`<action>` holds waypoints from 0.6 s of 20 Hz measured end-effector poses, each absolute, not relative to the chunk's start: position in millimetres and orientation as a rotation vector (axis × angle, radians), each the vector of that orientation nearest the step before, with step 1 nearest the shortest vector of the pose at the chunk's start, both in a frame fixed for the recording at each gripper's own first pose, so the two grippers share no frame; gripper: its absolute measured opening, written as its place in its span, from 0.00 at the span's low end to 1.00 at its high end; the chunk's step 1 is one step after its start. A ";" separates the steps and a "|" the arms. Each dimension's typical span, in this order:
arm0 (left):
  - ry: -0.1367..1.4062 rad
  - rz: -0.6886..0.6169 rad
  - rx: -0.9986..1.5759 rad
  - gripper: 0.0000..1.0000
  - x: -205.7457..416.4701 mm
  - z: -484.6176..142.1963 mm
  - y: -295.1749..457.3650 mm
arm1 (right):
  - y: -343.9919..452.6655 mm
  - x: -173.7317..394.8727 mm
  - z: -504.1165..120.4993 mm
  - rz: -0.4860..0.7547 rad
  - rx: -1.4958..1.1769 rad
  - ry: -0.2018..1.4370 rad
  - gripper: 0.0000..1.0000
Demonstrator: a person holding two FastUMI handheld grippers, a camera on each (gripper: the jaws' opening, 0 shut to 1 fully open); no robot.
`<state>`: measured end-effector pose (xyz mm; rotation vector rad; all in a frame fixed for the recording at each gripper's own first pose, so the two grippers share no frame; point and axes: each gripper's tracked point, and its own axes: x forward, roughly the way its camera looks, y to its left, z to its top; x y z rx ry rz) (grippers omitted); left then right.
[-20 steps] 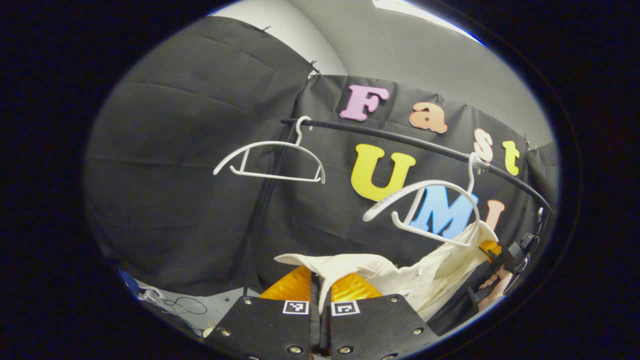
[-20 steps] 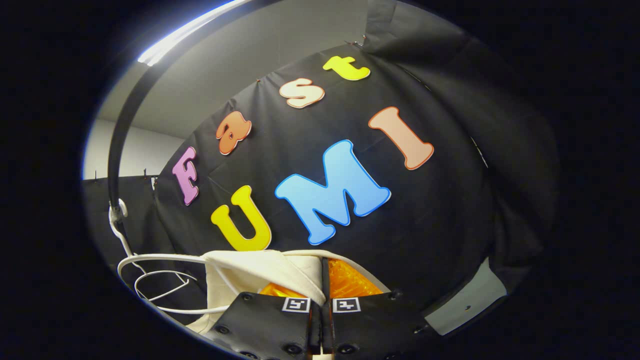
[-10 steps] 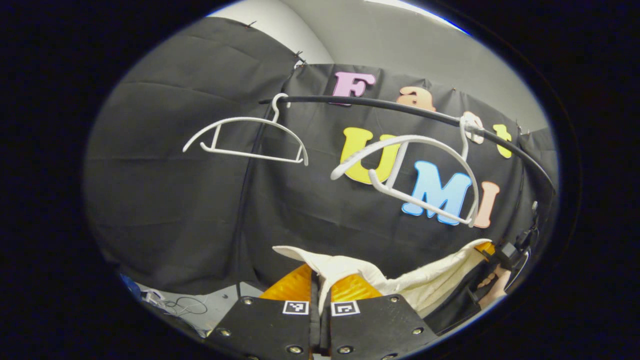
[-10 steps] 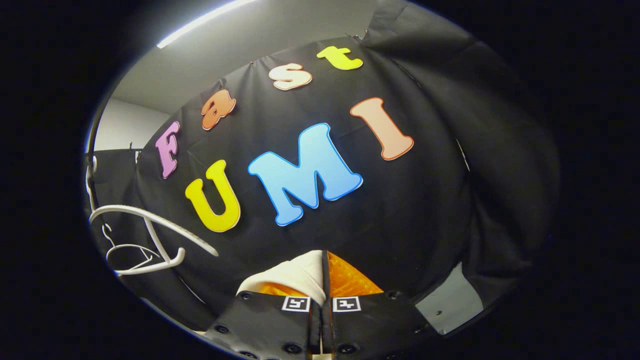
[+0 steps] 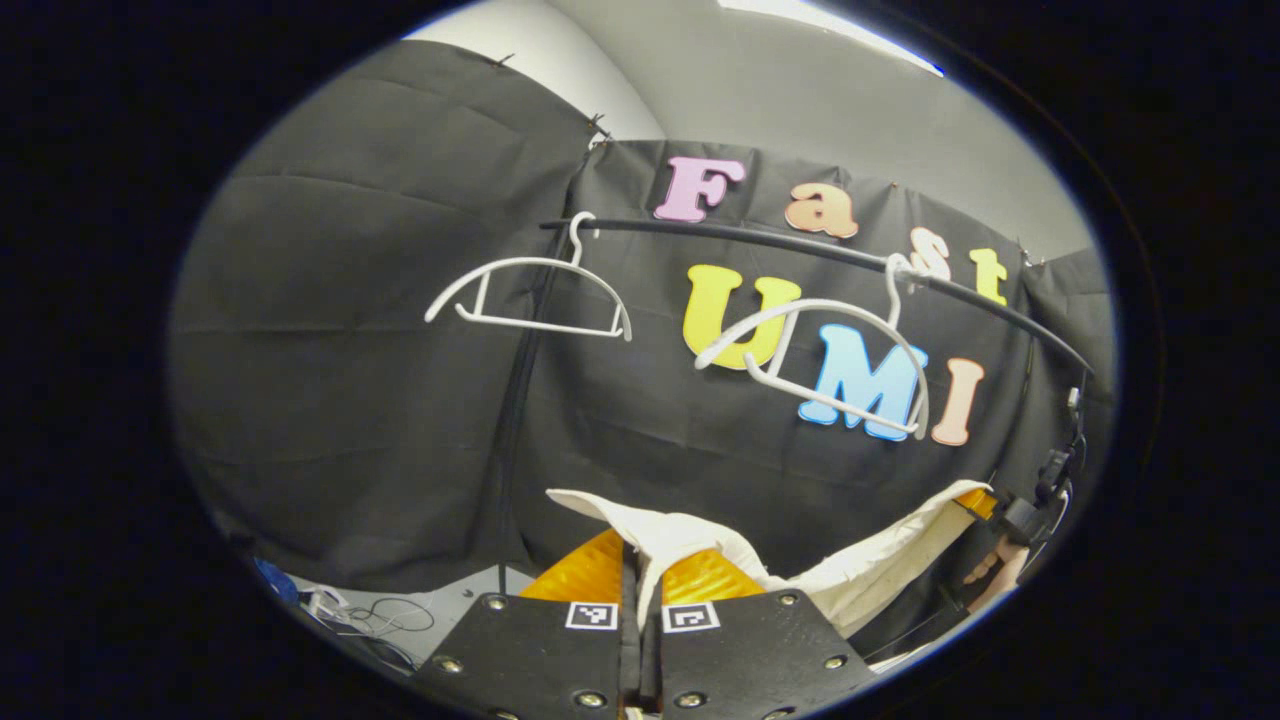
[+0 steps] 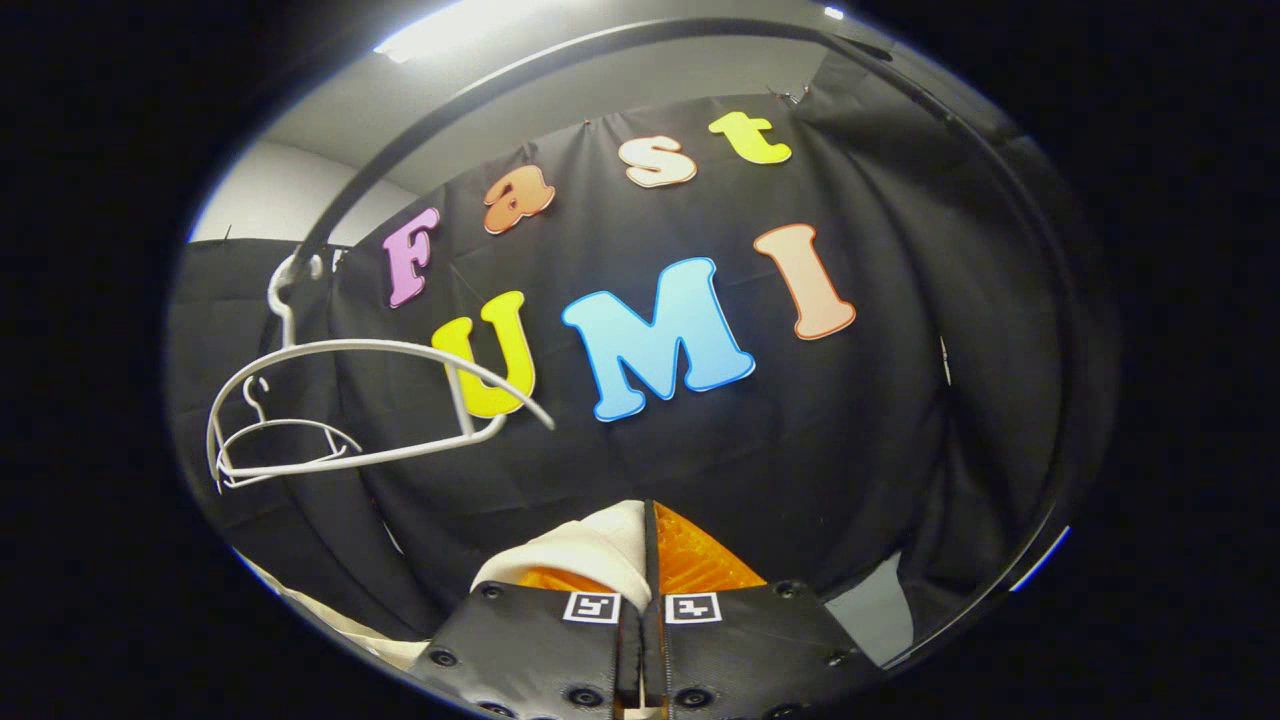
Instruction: Grasp the clothes on the hanger with both hands and then place them into the laundry hamper below.
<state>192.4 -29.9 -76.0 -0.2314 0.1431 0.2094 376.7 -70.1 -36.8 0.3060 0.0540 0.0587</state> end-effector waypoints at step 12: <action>0.111 0.018 -0.111 0.01 86.8 -45.9 -10.2 | 74.0 217.0 0.6 0.279 0.191 0.066 0.02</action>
